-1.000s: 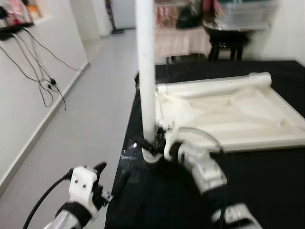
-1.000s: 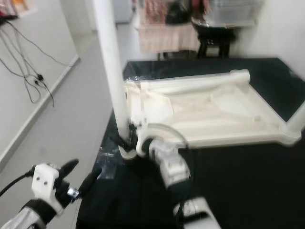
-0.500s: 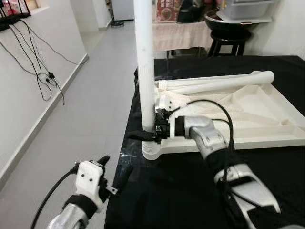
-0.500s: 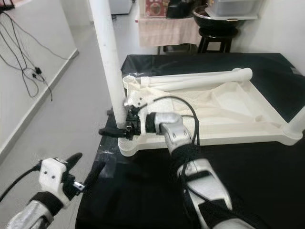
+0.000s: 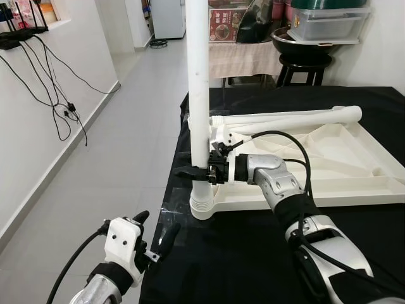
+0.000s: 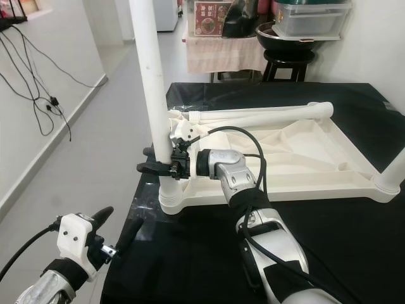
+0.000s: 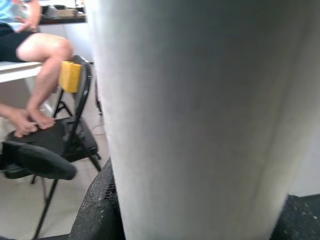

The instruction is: Building children table

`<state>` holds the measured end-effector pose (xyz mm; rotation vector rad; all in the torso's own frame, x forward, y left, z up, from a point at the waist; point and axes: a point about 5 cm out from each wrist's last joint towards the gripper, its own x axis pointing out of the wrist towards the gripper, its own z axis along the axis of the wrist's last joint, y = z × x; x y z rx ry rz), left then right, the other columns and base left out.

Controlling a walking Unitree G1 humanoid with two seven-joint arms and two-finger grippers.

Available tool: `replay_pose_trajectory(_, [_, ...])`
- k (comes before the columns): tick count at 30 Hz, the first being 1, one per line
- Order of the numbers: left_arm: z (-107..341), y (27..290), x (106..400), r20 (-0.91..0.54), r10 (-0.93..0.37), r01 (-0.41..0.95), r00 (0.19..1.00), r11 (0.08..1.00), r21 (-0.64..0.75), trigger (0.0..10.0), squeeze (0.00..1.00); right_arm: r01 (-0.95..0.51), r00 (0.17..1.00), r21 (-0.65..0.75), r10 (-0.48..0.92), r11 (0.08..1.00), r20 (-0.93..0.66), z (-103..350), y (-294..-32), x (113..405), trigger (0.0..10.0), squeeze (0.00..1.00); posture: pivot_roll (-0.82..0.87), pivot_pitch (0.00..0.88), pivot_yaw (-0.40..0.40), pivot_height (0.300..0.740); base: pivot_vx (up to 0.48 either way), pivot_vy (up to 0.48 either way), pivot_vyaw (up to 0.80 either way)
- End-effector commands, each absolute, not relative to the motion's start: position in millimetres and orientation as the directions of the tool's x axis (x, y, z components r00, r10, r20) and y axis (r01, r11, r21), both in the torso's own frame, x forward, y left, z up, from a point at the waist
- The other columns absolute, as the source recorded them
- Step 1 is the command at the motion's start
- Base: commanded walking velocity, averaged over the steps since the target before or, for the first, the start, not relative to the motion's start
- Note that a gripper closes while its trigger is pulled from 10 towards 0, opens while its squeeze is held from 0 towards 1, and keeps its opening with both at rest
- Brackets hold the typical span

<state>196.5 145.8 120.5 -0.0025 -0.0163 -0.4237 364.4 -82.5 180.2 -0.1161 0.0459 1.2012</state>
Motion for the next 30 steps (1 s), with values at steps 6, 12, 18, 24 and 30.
replay_pose_trajectory(6, [117.5,152.7,198.9,0.004,-0.403,0.403,0.915,0.915,-0.009,10.0,0.0,-0.557,0.807,-0.045,0.528,0.829,-0.263,112.0,-73.9,318.5,0.0,0.0,0.02,0.031,0.01,0.74,0.0,0.0,0.0])
replay_pose_trajectory(12, [116.9,152.1,200.6,0.001,-0.403,0.403,0.915,0.915,-0.002,10.0,0.0,-0.593,0.788,-0.068,0.561,0.802,-0.254,113.5,-67.7,328.9,0.0,0.0,0.02,0.021,0.01,0.74,0.0,0.0,0.0])
replay_pose_trajectory(18, [117.3,154.0,202.1,0.011,-0.364,0.364,0.931,0.931,-0.001,10.0,0.0,-0.726,0.677,0.001,0.715,0.687,-0.174,140.4,-54.9,330.6,10.0,1.0,0.02,0.017,0.008,0.74,0.0,0.0,0.0])
replay_pose_trajectory(24, [116.0,152.1,204.7,0.008,-0.374,0.374,0.927,0.927,-0.007,10.0,0.0,-0.917,0.397,0.009,0.917,0.398,-0.044,177.4,-58.2,339.1,10.0,0.89,0.02,0.007,0.008,0.74,0.0,0.0,0.0])
replay_pose_trajectory(30, [114.4,149.1,206.8,0.006,-0.378,0.378,0.926,0.926,-0.011,10.0,0.0,-0.994,0.112,-0.026,0.986,0.11,-0.12,191.1,-65.5,351.7,10.0,0.0,0.04,0.0,0.0,0.74,0.0,0.0,0.0])
